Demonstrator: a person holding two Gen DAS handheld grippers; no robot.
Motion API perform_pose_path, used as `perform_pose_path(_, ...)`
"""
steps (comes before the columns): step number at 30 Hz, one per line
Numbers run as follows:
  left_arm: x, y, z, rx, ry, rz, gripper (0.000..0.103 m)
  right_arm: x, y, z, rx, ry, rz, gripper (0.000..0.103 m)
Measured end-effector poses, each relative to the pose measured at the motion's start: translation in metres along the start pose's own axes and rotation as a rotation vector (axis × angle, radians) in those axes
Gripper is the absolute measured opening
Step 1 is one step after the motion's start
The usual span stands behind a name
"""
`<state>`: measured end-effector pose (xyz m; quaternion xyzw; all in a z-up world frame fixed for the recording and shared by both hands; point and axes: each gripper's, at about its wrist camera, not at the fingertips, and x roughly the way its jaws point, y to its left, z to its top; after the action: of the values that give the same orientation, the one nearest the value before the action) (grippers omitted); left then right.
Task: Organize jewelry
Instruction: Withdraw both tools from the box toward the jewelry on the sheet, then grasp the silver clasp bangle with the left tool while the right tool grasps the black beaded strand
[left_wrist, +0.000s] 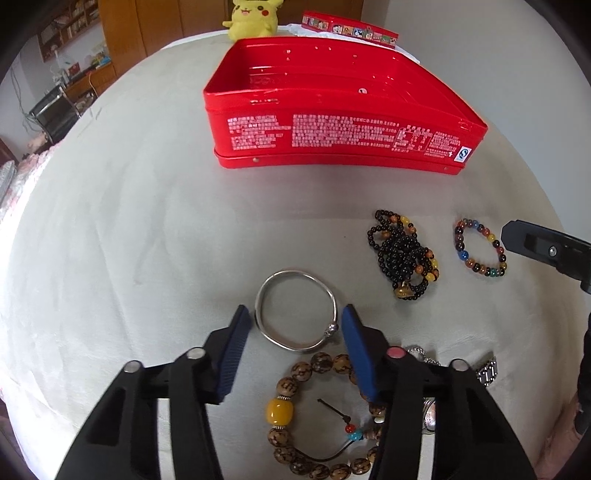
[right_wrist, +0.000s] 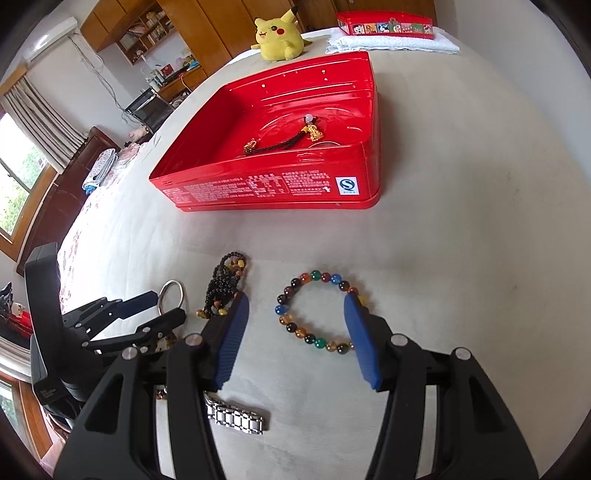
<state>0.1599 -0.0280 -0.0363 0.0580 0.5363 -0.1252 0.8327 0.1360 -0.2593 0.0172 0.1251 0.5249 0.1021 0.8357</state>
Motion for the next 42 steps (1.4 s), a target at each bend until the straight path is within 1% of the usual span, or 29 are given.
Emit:
perform_pose_path(7, -0.002, 0.005, 0.0, -0.025, -0.007, -0.022, 0.046, 0.001, 0.001, -0.002, -0.006, 0.002, 0.004, 0.054)
perform_pose_path(11, -0.007, 0.013, 0.001, -0.056, -0.007, -0.061, 0.046, 0.002, 0.006, -0.004, -0.019, 0.001, 0.011, 0.054)
perform_pose_path(18, -0.021, 0.028, 0.002, -0.098, -0.059, -0.02, 0.046, 0.004, 0.02, -0.01, -0.056, 0.008, 0.029, 0.054)
perform_pose_path(24, -0.023, 0.041, 0.005, -0.127, -0.06, 0.006, 0.046, 0.009, 0.026, -0.011, -0.057, 0.018, 0.036, 0.054)
perform_pose_path(30, -0.021, 0.044, 0.006, -0.133, -0.051, -0.002, 0.046, 0.018, 0.038, -0.011, -0.058, 0.031, 0.058, 0.054)
perform_pose_path(34, -0.019, 0.049, 0.007, -0.149, -0.049, 0.01, 0.046, 0.024, 0.049, -0.01, -0.061, 0.04, 0.084, 0.054)
perform_pose_path(40, -0.015, 0.052, 0.008, -0.165, -0.04, 0.013, 0.046, 0.043, 0.058, -0.008, -0.048, 0.069, 0.049, 0.054)
perform_pose_path(42, -0.014, 0.054, 0.008, -0.17, -0.037, 0.015, 0.046, 0.05, 0.058, -0.007, -0.041, 0.079, 0.036, 0.059)
